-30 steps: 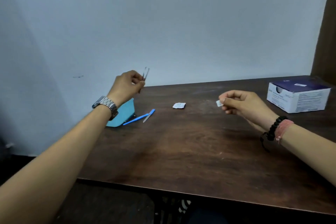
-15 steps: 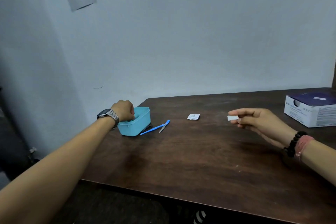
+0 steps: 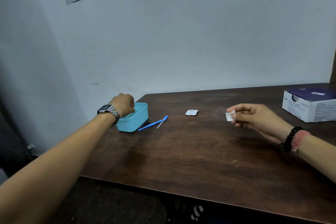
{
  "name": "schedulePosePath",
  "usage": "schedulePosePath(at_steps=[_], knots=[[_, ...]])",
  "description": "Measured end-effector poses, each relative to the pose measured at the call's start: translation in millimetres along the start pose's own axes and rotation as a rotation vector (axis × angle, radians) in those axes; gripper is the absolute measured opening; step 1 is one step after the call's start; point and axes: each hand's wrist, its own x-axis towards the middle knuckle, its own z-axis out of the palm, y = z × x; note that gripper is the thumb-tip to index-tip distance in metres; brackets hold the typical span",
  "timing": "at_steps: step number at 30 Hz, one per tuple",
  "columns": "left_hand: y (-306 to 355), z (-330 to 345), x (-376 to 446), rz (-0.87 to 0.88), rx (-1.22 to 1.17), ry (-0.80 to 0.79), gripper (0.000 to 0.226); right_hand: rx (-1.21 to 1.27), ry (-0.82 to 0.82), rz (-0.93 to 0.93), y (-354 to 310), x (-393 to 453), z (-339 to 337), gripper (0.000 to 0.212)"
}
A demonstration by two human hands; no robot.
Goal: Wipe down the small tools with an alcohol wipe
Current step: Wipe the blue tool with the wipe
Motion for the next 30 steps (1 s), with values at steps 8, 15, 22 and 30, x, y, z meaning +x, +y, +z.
schedulePosePath(at_steps=[8,15,22,30], knots=[[49.8,-0.7,-7.2,0.233,-0.122,0.055,0.013,-0.082,-0.008,0.012,4.4,2.3,-0.5,0.011],[74.1,27.0,-5.1,0.253,-0.092,-0.118,0.020,-0.080,-0.018,0.010,3.6,2.5,-0.9,0.010],[77.3,41.4,1.2,0.214,-0.055,-0.128,0.017,-0.088,-0.041,0.007,3.7,4.5,0.2,0.009],[81.5,46.7,5.2,0.206,-0.062,-0.112,0.011,-0.109,-0.061,0.001,6.3,4.6,0.0,0.010]])
